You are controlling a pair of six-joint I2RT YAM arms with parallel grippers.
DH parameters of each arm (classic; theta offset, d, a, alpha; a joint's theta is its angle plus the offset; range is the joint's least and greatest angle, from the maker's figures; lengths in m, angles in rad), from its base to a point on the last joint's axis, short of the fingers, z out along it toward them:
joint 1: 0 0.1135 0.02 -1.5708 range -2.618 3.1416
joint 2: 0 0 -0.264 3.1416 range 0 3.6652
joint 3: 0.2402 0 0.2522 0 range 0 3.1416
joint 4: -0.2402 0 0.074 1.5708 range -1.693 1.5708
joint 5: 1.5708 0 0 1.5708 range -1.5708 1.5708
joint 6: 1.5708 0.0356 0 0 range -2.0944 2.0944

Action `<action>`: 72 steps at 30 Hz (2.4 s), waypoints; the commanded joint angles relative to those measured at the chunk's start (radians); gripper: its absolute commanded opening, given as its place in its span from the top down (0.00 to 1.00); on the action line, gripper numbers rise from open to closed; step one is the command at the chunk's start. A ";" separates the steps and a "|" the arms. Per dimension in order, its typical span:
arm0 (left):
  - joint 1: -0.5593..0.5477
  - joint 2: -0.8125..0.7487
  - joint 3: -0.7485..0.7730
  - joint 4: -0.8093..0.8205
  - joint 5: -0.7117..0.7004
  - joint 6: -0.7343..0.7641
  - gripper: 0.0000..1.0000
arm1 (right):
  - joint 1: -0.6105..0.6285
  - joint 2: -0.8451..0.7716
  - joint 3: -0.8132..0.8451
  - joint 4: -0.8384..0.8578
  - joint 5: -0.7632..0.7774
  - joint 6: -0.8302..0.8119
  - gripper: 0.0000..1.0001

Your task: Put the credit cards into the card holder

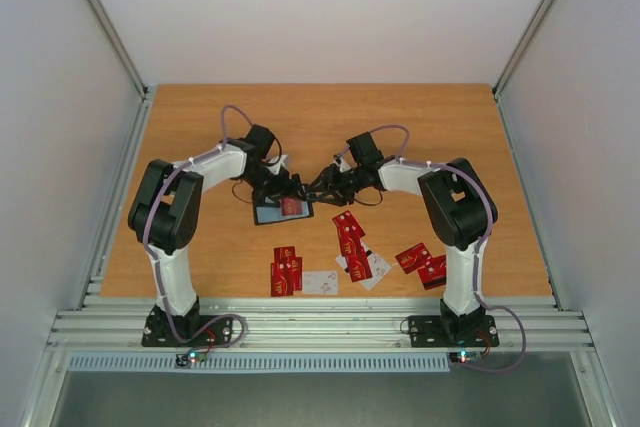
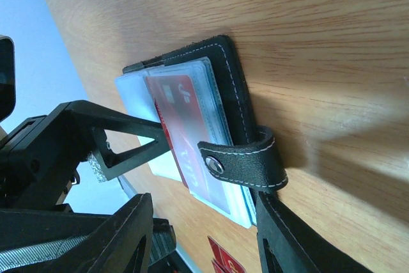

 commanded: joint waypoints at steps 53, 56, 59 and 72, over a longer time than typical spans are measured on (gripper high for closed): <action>-0.048 0.053 0.108 -0.130 -0.174 -0.074 0.44 | 0.028 0.070 0.056 -0.005 -0.091 -0.038 0.54; -0.051 0.066 0.119 -0.124 -0.166 -0.082 0.45 | 0.028 0.068 0.058 -0.016 -0.094 -0.048 0.54; -0.061 0.076 0.133 -0.124 -0.160 -0.089 0.45 | 0.028 0.068 0.063 -0.025 -0.096 -0.056 0.55; -0.082 0.053 0.156 -0.112 -0.123 -0.122 0.46 | 0.024 0.065 0.070 -0.036 -0.098 -0.066 0.54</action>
